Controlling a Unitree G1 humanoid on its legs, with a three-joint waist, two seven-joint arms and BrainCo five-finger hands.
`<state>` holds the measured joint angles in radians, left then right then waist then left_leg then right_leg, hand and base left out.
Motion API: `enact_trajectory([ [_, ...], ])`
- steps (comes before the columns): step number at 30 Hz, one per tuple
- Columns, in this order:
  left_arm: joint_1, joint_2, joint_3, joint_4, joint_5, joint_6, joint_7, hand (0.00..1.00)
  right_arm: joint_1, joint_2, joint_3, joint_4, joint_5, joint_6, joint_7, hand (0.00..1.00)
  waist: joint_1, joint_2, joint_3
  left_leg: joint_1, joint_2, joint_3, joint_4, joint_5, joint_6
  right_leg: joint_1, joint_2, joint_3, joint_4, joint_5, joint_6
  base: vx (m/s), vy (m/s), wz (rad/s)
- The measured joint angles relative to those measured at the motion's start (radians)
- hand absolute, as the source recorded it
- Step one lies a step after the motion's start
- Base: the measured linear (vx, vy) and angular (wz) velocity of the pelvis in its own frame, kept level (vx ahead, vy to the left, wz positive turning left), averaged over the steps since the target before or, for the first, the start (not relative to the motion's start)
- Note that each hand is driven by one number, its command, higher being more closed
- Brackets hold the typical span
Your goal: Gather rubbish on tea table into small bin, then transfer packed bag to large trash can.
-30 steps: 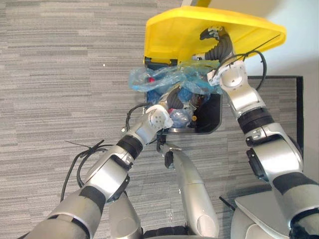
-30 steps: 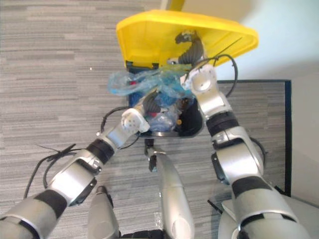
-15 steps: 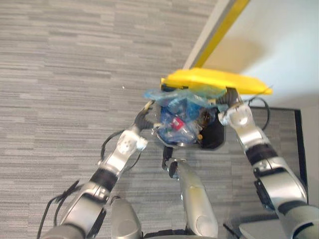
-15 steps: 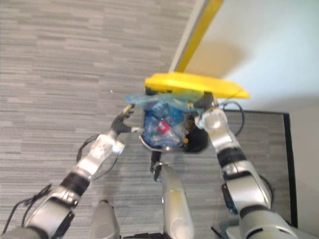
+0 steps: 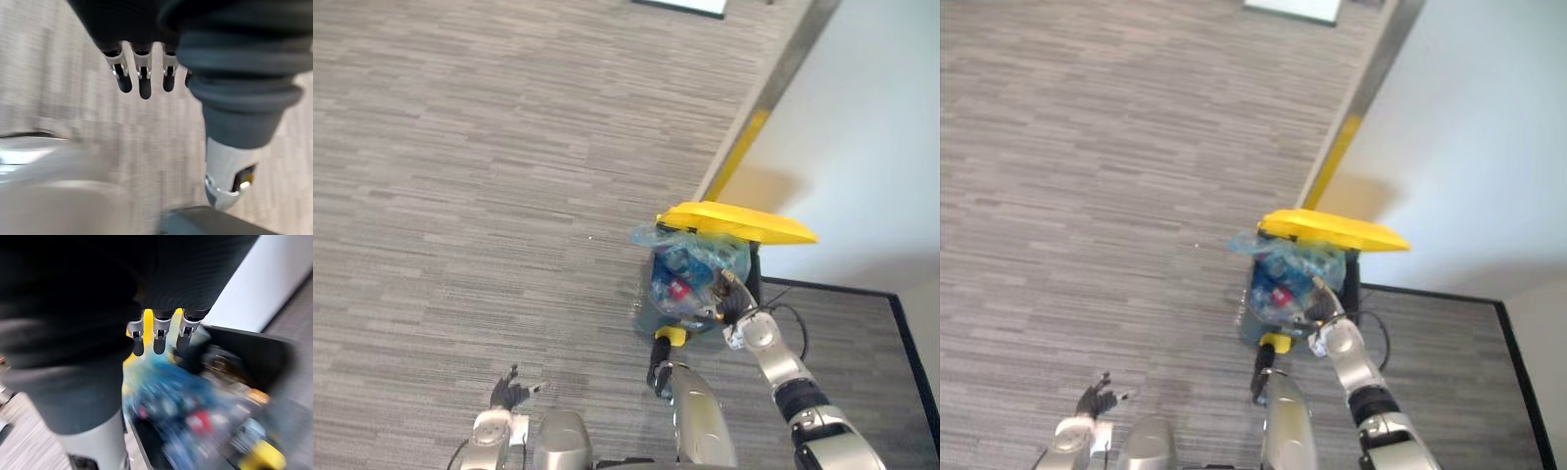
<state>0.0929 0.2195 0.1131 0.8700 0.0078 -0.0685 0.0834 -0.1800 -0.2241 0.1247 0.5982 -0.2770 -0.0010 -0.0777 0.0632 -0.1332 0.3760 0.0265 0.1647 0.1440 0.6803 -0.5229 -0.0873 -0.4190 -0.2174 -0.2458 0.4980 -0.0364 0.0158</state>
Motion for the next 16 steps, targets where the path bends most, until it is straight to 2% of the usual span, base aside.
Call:
enact_trajectory([
  [1, -0.002, -0.004, 0.022, 0.012, 0.0, 0.01, 0.002, 0.0, 0.065, 0.024, -0.001, 0.008, -0.006, -0.004, 0.001, 0.0, -0.013, -0.01, -0.013, -0.026, 0.0, 0.015, -0.036, 0.043, 0.009, -0.013, 0.011, 0.014, 0.159, -0.019, -0.012, -0.41, 0.139, -0.4],
  [2, -0.002, -0.005, 0.026, 0.013, 0.0, 0.013, 0.002, 0.0, 0.089, 0.034, -0.002, 0.013, -0.013, -0.004, 0.002, 0.0, -0.016, -0.014, -0.018, -0.029, -0.001, 0.021, -0.063, 0.064, 0.01, -0.011, 0.02, 0.02, 0.205, -0.031, -0.01, -0.3, 0.077, -0.3],
  [4, 0.003, -0.012, 0.026, 0.017, 0.002, 0.027, 0.003, 0.0, 0.187, 0.075, -0.007, 0.083, -0.039, -0.007, 0.001, 0.0, -0.032, -0.018, -0.062, -0.032, -0.009, 0.035, -0.208, 0.155, 0.012, 0.045, 0.061, 0.042, 0.335, -0.117, 0.018, -0.16, 0.017, -0.19],
  [5, 0.005, -0.015, 0.026, 0.016, 0.002, 0.03, 0.004, 0.0, 0.217, 0.086, -0.012, 0.121, -0.039, -0.005, 0.001, 0.0, -0.042, -0.019, -0.086, -0.046, -0.017, 0.031, -0.253, 0.185, 0.017, 0.076, 0.066, 0.05, 0.345, -0.137, 0.036, -0.06, -0.017, -0.11],
  [6, 0.009, -0.023, 0.028, 0.008, 0.001, 0.031, 0.007, 0.0, 0.243, 0.106, -0.054, 0.184, -0.037, -0.006, -0.002, 0.0, -0.048, -0.028, -0.126, -0.078, -0.037, 0.03, -0.291, 0.218, 0.015, 0.126, 0.077, 0.07, 0.242, -0.183, 0.063, -0.07, -0.01, -0.32],
  [7, 0.003, -0.042, 0.036, 0.007, 0.001, 0.033, 0.011, 0.0, 0.244, 0.114, -0.099, 0.226, -0.04, -0.005, -0.01, 0.0, -0.049, -0.007, -0.128, -0.099, -0.051, 0.031, -0.325, 0.246, 0.013, 0.137, 0.101, 0.07, 0.139, -0.189, 0.062, -0.11, -0.005, -0.49],
  [8, -0.002, -0.063, 0.049, 0.009, 0.002, 0.035, 0.012, 0.0, 0.239, 0.117, -0.124, 0.262, -0.044, -0.004, -0.019, 0.0, -0.049, 0.015, -0.142, -0.098, -0.048, 0.042, -0.369, 0.272, 0.013, 0.16, 0.126, 0.086, 0.045, -0.183, 0.051, -0.1, -0.007, -0.55],
  [10, -0.006, -0.132, 0.057, 0.017, 0.001, 0.03, 0.024, 0.0, 0.233, 0.115, -0.19, 0.365, -0.038, 0.0, -0.042, 0.0, -0.051, 0.067, -0.202, -0.089, -0.049, 0.072, -0.473, 0.339, 0.011, 0.198, 0.171, 0.128, -0.154, -0.122, -0.031, -0.04, -0.017, -0.37],
  [11, -0.007, -0.14, 0.056, 0.019, 0.001, 0.03, 0.025, 0.0, 0.23, 0.115, -0.198, 0.378, -0.036, 0.002, -0.044, 0.0, -0.051, 0.074, -0.206, -0.086, -0.048, 0.075, -0.484, 0.345, 0.01, 0.201, 0.173, 0.129, -0.167, -0.112, -0.031, -0.02, 0.02, -0.38],
  [12, -0.013, -0.174, 0.053, 0.037, 0.001, 0.028, 0.028, 0.0, 0.218, 0.113, -0.229, 0.415, -0.022, 0.014, -0.054, 0.0, -0.053, 0.096, -0.219, -0.064, -0.048, 0.095, -0.524, 0.371, 0.006, 0.222, 0.185, 0.146, -0.224, -0.077, -0.03, -0.05, 0.042, -0.25],
  [13, -0.023, -0.173, 0.05, 0.059, -0.009, 0.029, 0.029, 0.0, 0.221, 0.114, -0.245, 0.419, 0.004, 0.02, -0.061, 0.0, -0.057, 0.106, -0.226, -0.055, -0.048, 0.094, -0.541, 0.381, 0.006, 0.242, 0.19, 0.146, -0.262, -0.056, -0.03, -0.06, 0.037, -0.22],
  [16, -0.027, -0.17, 0.05, 0.094, -0.011, 0.031, 0.031, 0.0, 0.226, 0.123, -0.291, 0.444, 0.064, 0.029, -0.076, 0.0, -0.06, 0.112, -0.246, -0.038, -0.052, 0.094, -0.578, 0.402, 0.006, 0.281, 0.199, 0.147, -0.35, -0.009, -0.024, -0.02, 0.009, -0.01],
])
